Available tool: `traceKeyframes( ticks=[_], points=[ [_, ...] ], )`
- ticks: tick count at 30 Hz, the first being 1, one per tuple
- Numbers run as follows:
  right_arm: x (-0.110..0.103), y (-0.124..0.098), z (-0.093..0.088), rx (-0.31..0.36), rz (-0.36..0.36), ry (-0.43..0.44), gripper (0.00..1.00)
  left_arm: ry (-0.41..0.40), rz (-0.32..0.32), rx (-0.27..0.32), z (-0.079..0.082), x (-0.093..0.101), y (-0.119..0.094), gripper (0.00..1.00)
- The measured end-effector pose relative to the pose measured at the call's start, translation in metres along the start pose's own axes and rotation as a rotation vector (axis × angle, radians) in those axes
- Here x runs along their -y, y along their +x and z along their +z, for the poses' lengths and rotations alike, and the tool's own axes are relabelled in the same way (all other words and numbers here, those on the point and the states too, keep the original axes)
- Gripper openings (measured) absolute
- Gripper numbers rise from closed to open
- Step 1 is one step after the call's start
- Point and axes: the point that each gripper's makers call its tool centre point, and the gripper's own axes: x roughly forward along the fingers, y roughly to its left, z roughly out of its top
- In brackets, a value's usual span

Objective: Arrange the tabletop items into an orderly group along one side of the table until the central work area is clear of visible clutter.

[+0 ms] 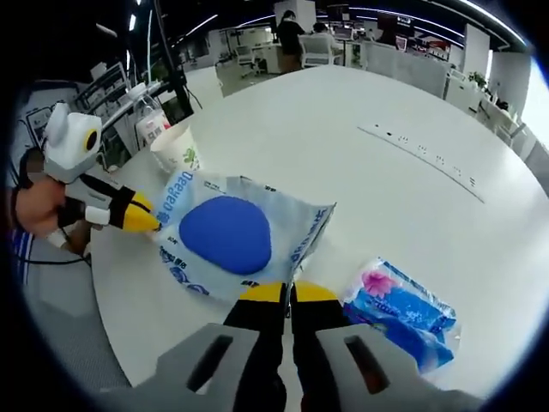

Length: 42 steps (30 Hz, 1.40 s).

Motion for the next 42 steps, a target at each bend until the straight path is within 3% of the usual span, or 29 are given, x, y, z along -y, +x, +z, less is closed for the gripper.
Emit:
traceKeyframes(
  ticks=[9,21,34,42],
  points=[
    [-0.007,-0.001,-0.007,0.002,0.005,0.021,0.0,-0.001,0.023,0.006,0.005,-0.008,0.004,0.0],
    [-0.011,0.006,-0.018,-0.016,0.002,0.032,0.02,0.006,0.046,-0.017,-0.001,-0.016,0.009,0.01],
    [-0.009,0.004,-0.031,-0.03,-0.017,0.046,0.07,-0.013,0.025,-0.028,-0.009,-0.027,0.002,0.16],
    [-0.01,-0.002,-0.038,-0.027,-0.014,0.064,0.08,-0.043,-0.004,-0.012,-0.021,-0.021,-0.004,0.15]
  ],
)
